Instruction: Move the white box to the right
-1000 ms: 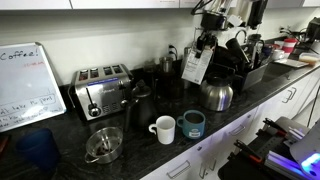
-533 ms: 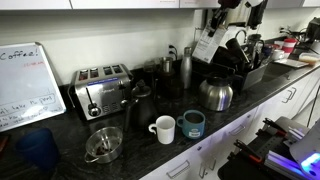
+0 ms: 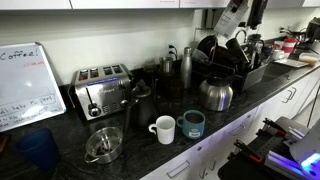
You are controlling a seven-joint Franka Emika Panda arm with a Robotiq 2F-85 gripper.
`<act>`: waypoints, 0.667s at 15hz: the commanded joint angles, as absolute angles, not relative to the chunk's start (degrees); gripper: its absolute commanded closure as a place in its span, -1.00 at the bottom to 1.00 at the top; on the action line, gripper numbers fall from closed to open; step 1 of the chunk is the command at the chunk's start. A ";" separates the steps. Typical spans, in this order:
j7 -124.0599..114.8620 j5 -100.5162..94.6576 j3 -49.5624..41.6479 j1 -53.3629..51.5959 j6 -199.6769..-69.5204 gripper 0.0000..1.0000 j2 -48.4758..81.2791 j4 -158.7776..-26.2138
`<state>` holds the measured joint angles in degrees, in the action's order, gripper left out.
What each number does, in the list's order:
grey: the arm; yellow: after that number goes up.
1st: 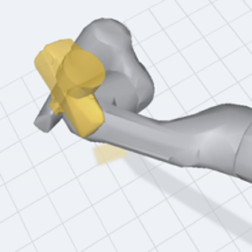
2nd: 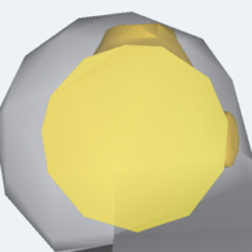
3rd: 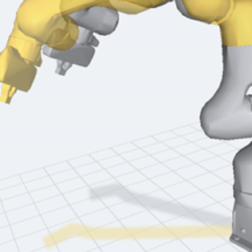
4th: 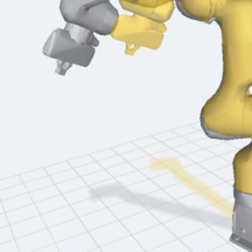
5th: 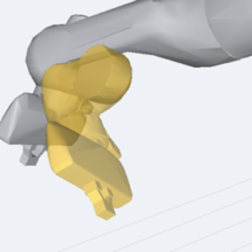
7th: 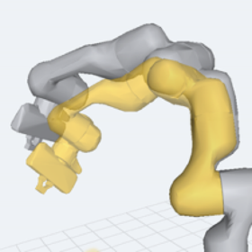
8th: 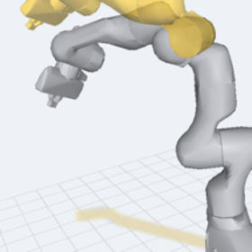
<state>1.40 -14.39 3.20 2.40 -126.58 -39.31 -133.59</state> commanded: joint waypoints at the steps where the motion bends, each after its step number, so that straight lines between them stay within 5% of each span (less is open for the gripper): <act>1: -0.56 -18.45 2.65 6.57 -123.70 0.98 -42.13 -132.32; 10: 0.49 -22.29 -6.29 13.10 -123.56 0.98 -43.30 -133.38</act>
